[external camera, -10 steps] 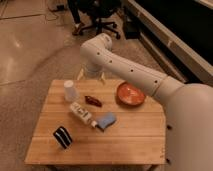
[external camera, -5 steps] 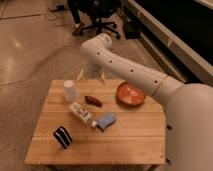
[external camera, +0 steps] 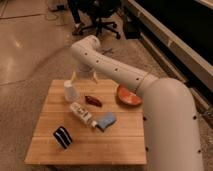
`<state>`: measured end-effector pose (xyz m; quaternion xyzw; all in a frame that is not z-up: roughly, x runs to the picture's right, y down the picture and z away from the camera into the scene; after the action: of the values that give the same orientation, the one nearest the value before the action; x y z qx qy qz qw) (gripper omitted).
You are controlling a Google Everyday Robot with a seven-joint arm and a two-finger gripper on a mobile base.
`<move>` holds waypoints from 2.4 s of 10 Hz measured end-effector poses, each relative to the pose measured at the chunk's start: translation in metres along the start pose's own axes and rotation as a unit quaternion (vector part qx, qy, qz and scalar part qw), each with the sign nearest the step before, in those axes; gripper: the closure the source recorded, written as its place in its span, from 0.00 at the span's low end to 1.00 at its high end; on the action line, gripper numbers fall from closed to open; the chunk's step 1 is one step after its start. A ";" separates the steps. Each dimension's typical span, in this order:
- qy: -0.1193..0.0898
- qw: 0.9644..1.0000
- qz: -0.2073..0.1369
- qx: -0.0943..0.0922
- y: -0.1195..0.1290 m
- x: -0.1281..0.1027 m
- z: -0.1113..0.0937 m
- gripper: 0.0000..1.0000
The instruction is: Place the ceramic cup over the eraser
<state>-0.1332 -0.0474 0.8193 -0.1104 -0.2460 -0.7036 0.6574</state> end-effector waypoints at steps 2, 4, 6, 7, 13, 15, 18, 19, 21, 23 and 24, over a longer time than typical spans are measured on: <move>0.008 0.999 -0.029 -0.015 -0.019 0.022 0.021 0.20; 0.017 0.999 -0.048 -0.017 -0.037 0.039 0.036 0.20; 0.019 0.998 -0.062 -0.015 -0.053 0.049 0.050 0.20; 0.018 0.997 -0.068 -0.014 -0.059 0.050 0.055 0.20; -0.011 0.995 -0.096 -0.033 -0.078 0.053 0.111 0.20; -0.024 0.994 -0.097 -0.046 -0.074 0.053 0.123 0.27; -0.049 0.992 -0.105 -0.058 -0.077 0.044 0.133 0.57; -0.055 0.991 -0.108 -0.059 -0.079 0.041 0.134 0.65; -0.066 0.989 -0.123 -0.050 -0.088 0.033 0.130 0.88; -0.061 0.988 -0.142 -0.027 -0.107 0.028 0.112 0.99; -0.053 0.986 -0.161 -0.009 -0.117 0.021 0.091 1.00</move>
<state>-0.2655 -0.0192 0.8837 -0.1121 -0.2887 -0.7956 0.5207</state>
